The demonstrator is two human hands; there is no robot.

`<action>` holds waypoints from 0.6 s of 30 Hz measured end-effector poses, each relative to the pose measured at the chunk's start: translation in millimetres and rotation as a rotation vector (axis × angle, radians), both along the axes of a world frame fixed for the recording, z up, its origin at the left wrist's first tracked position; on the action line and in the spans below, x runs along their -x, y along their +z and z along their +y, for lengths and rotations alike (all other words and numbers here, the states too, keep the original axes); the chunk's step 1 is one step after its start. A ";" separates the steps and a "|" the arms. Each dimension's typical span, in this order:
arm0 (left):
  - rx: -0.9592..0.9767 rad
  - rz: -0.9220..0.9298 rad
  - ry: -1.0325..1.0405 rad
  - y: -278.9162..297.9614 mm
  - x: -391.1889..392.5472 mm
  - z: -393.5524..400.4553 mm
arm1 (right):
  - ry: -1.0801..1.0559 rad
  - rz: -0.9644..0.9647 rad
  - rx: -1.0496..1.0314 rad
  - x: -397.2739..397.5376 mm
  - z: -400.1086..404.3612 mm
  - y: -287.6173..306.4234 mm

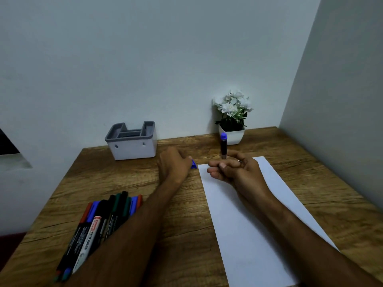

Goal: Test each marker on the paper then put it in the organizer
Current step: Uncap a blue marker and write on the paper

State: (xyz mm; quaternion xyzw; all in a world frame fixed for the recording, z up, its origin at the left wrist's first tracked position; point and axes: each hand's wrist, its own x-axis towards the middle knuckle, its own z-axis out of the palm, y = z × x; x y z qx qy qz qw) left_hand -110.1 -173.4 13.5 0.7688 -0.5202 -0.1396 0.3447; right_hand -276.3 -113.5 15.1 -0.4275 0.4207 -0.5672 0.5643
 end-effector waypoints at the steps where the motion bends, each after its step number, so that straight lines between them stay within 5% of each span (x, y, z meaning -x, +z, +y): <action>1: 0.019 0.016 0.015 1.2 0.7 2.8 | -0.043 0.115 0.046 1.1 0.6 -4.5; 5: 0.040 0.043 -0.022 2.2 9.4 25.0 | -0.160 0.707 0.316 3.2 12.0 -20.3; 9: -0.080 -0.011 -0.183 -12.6 17.1 50.4 | -0.024 1.028 0.449 4.7 23.1 -30.7; 14: -0.207 -0.152 -0.335 -24.5 12.0 79.7 | 0.221 1.108 0.561 27.9 26.6 -32.7; 18: -0.182 -0.168 -0.330 -24.6 9.0 86.1 | 0.463 0.921 0.541 58.9 29.9 -20.3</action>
